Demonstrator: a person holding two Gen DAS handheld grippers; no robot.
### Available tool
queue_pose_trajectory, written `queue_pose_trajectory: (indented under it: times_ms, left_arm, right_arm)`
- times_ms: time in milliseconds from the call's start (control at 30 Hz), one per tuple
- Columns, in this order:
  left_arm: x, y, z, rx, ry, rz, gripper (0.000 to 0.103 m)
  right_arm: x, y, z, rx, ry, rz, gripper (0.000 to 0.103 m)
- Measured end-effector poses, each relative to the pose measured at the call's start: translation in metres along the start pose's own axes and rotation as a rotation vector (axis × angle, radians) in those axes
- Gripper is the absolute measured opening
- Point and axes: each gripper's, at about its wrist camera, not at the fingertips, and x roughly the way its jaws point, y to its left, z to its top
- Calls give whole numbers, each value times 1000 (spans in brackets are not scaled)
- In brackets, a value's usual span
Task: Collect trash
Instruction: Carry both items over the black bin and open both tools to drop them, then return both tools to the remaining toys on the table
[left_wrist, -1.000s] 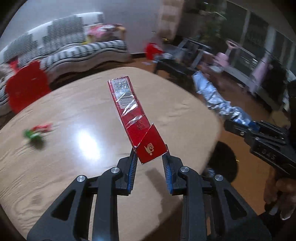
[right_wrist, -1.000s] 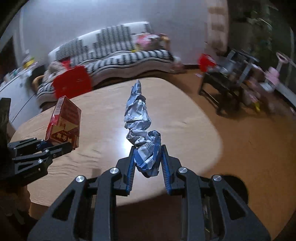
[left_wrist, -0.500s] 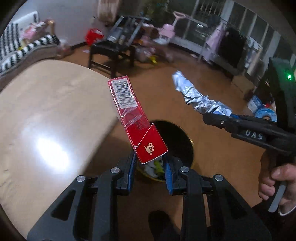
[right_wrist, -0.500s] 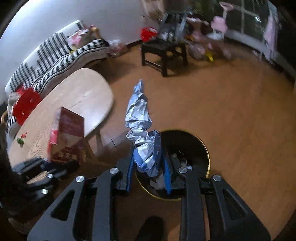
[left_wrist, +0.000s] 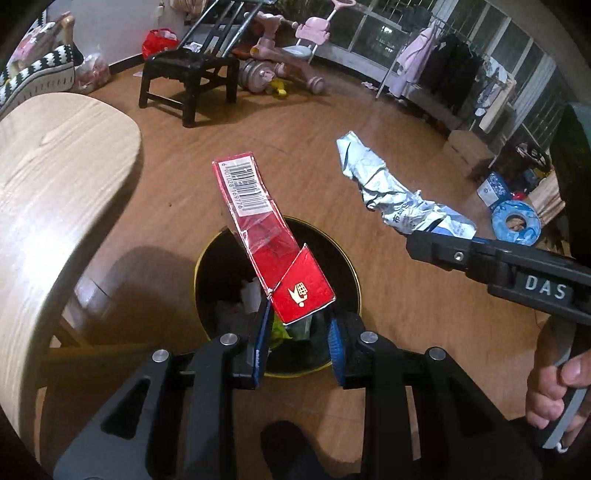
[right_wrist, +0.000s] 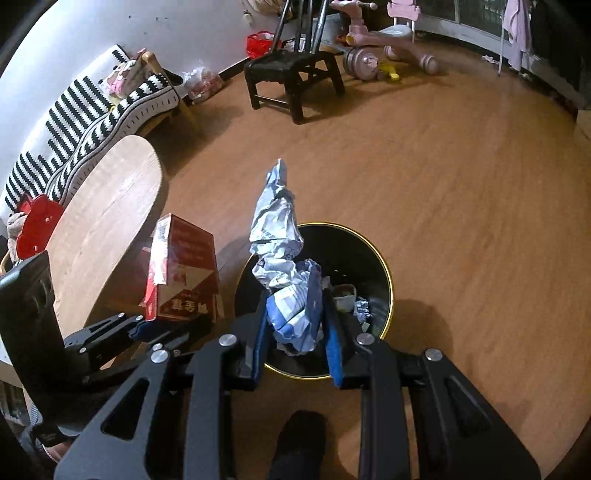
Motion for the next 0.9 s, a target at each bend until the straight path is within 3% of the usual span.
queue_pose_trajectory:
  times_ms: [233, 267, 300, 333, 367, 400, 433, 500, 600, 667, 900]
  left_arm:
    - [15, 0, 5, -12, 11, -6, 27]
    - [16, 0, 5, -14, 13, -9, 29]
    - [18, 0, 5, -15, 17, -9, 38]
    - [19, 1, 6, -17, 17, -5, 45]
    - [18, 3, 6, -22, 11, 2, 57]
    - [17, 4, 6, -25, 4, 6, 60]
    - [14, 4, 6, -27, -2, 11, 61]
    - [8, 6, 6, -25, -6, 21, 68]
    - [-11, 10, 7, -31, -41, 48, 85]
    - [-31, 19, 6, -44, -71, 84, 89]
    - [-122, 74, 2, -179, -175, 222, 90]
  right_arm:
    - [8, 2, 3, 7, 21, 3, 27]
    - [12, 4, 6, 5, 29, 2, 27]
    - [13, 4, 6, 5, 35, -1, 30]
    - [15, 4, 7, 10, 37, -4, 40]
    - [14, 2, 8, 10, 36, -3, 57]
    - [13, 2, 8, 5, 32, -5, 66]
    - [13, 2, 9, -1, 27, -5, 71]
    - [11, 7, 10, -10, 21, -6, 71]
    - [10, 15, 12, -15, 19, 8, 71]
    - [7, 27, 14, -25, 6, 16, 76]
    - [-9, 90, 16, -135, -52, 72, 79]
